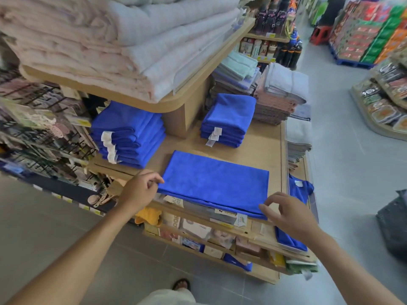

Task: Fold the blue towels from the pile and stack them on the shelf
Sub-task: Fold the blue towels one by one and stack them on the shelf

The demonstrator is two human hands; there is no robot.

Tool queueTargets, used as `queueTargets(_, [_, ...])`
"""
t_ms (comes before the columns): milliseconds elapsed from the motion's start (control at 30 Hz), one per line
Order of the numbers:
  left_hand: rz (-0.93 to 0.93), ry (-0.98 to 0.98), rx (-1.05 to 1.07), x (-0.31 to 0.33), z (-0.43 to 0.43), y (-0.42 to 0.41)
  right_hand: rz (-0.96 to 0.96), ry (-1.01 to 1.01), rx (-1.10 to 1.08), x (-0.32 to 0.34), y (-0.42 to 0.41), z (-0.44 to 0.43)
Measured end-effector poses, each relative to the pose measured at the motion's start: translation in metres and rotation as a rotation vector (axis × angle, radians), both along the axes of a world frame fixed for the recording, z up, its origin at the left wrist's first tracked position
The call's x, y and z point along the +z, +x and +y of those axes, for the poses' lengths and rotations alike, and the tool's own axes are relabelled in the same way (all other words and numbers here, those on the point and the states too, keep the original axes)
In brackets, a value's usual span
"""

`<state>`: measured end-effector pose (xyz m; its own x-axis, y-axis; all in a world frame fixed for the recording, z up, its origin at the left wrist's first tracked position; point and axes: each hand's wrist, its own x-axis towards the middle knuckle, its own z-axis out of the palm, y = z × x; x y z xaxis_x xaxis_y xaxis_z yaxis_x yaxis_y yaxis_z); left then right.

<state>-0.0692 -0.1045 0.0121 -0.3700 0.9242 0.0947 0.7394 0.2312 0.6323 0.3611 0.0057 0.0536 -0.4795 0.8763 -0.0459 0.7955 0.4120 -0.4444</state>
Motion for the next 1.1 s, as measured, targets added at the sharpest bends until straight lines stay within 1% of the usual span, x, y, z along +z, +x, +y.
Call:
queueTargets(100, [0.12, 0.117, -0.083, 0.01, 0.033, 0.023, 0.076, 0.095, -0.044, -0.002, -0.043, 0.01])
queueTargets(167, [0.158, 0.131, -0.183, 0.012, 0.062, 0.041, 0.124, 0.067, -0.043, -0.011, -0.08, 0.019])
queueTargets(200, [0.174, 0.082, -0.222, 0.01, 0.075, 0.049, 0.091, 0.052, -0.051, -0.018, -0.097, 0.024])
queueTargets(233, [0.202, -0.003, -0.252, 0.006, 0.085, 0.057, 0.017, 0.047, -0.075, -0.025, -0.112, 0.027])
queueTargets(300, [0.323, -0.19, -0.285, -0.011, 0.093, 0.067, -0.142, 0.046, -0.172, -0.038, -0.129, 0.029])
queueTargets(333, [0.394, -0.245, -0.291, -0.022, 0.091, 0.067, -0.198, 0.037, -0.232, -0.044, -0.132, 0.026])
queueTargets(367, [0.448, -0.266, -0.294, -0.031, 0.088, 0.066, -0.232, 0.036, -0.288, -0.05, -0.13, 0.022])
queueTargets(433, [0.502, -0.239, -0.296, -0.043, 0.083, 0.064, -0.246, 0.075, -0.367, -0.063, -0.122, 0.006])
queueTargets(533, [0.532, -0.18, -0.307, -0.053, 0.086, 0.062, -0.266, 0.136, -0.395, -0.073, -0.114, -0.006])
queueTargets(633, [0.538, -0.18, -0.314, -0.055, 0.094, 0.061, -0.292, 0.155, -0.397, -0.074, -0.116, 0.004])
queueTargets(800, [0.506, -0.253, -0.343, -0.045, 0.119, 0.064, -0.311, 0.107, -0.373, -0.076, -0.109, 0.033])
queueTargets(967, [0.475, -0.262, -0.313, -0.038, 0.138, 0.077, -0.328, 0.056, -0.341, -0.066, -0.102, 0.064])
queueTargets(1033, [0.476, -0.248, -0.306, -0.039, 0.138, 0.078, -0.297, 0.067, -0.372, -0.062, -0.1, 0.065])
queueTargets(1100, [0.475, -0.23, -0.304, -0.041, 0.138, 0.078, -0.244, 0.11, -0.476, -0.056, -0.096, 0.06])
